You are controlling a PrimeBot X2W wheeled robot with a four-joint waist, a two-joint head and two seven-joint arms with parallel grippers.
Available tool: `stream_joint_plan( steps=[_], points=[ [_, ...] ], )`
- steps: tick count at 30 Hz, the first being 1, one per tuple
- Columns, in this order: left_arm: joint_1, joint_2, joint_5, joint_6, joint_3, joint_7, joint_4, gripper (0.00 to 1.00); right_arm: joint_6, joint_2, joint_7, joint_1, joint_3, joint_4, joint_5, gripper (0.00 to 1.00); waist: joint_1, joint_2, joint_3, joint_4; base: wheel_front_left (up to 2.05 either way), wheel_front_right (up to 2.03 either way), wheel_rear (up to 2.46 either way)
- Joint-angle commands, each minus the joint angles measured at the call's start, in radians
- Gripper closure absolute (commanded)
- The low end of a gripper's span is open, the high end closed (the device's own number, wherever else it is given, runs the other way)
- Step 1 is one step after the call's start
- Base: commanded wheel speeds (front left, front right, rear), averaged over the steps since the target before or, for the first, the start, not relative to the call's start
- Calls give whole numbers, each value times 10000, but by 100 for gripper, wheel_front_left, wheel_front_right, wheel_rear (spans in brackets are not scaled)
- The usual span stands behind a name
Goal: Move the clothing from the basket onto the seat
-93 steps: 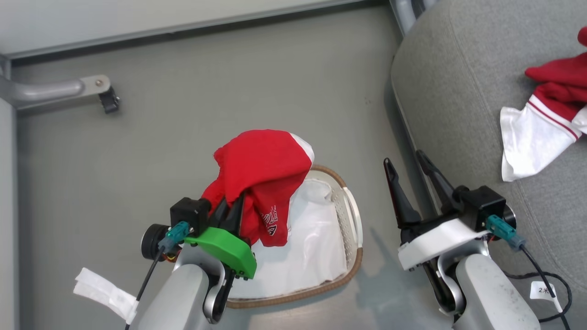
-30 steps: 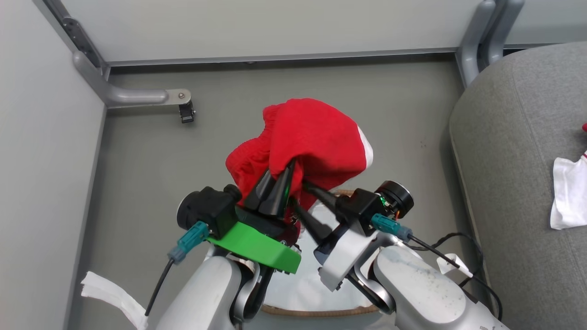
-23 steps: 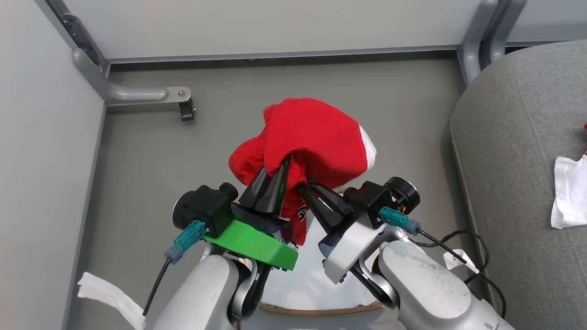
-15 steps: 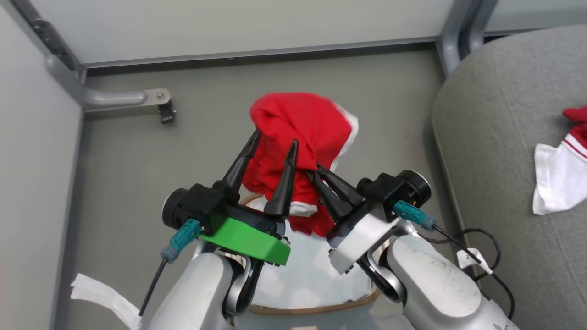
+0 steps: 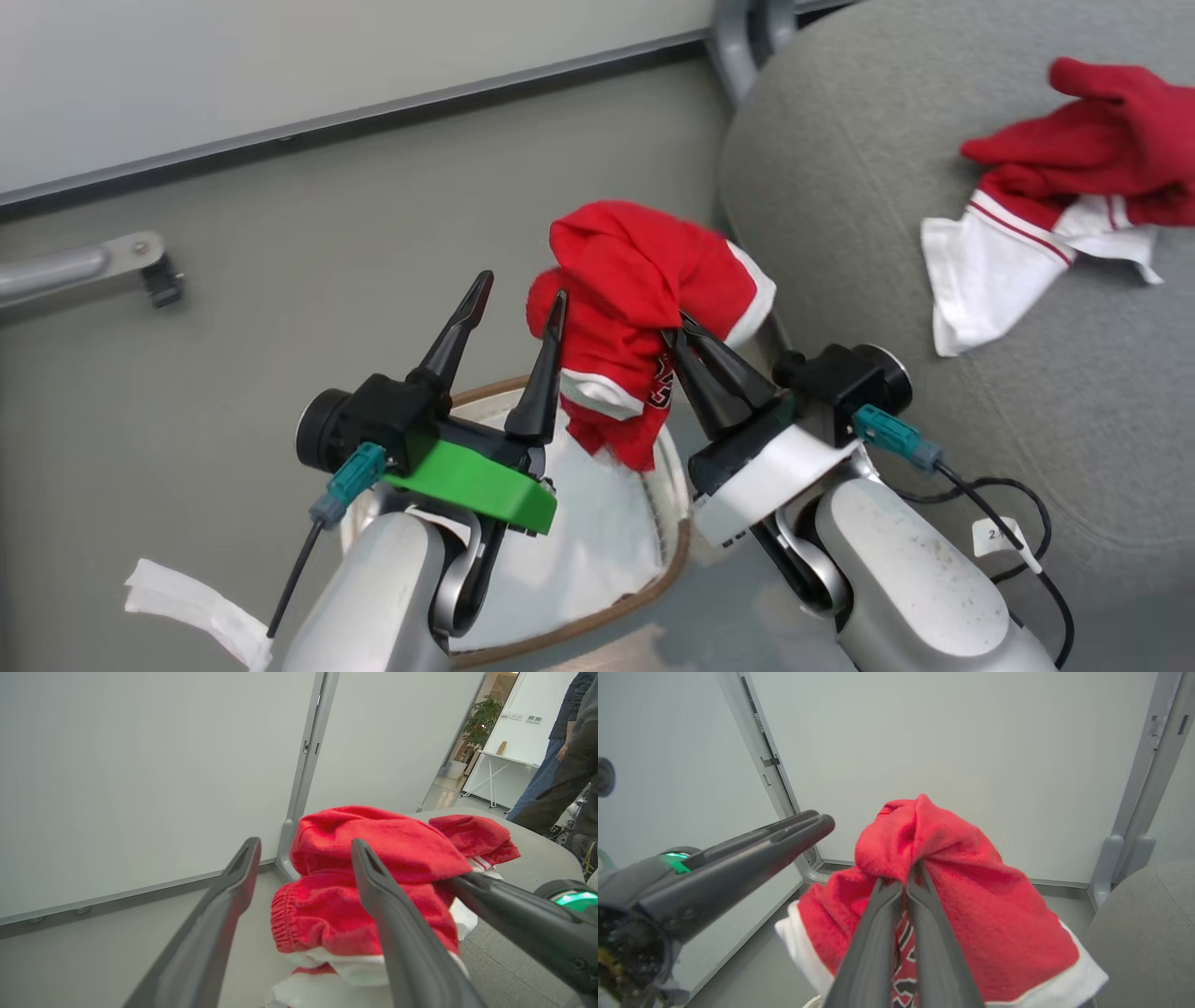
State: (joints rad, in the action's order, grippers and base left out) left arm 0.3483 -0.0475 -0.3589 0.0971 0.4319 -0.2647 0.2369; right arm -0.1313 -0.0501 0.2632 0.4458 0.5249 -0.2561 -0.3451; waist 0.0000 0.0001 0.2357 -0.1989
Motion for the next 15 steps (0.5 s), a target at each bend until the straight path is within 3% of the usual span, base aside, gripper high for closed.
stream_joint_plan(
  steps=[1, 15],
  points=[
    [41, -61, 119, 66, -40, 7, 81, 0, 11, -22, 21, -109, -43, 55, -91, 100, 0, -1, 247, -910, 0, 0, 0],
    [-195, -61, 626, 247, -602, 7, 478, 0, 11, -21, 21, -475, -457, 513, -563, 100, 0, -1, 526, -2500, 0, 0, 0]
  ],
)
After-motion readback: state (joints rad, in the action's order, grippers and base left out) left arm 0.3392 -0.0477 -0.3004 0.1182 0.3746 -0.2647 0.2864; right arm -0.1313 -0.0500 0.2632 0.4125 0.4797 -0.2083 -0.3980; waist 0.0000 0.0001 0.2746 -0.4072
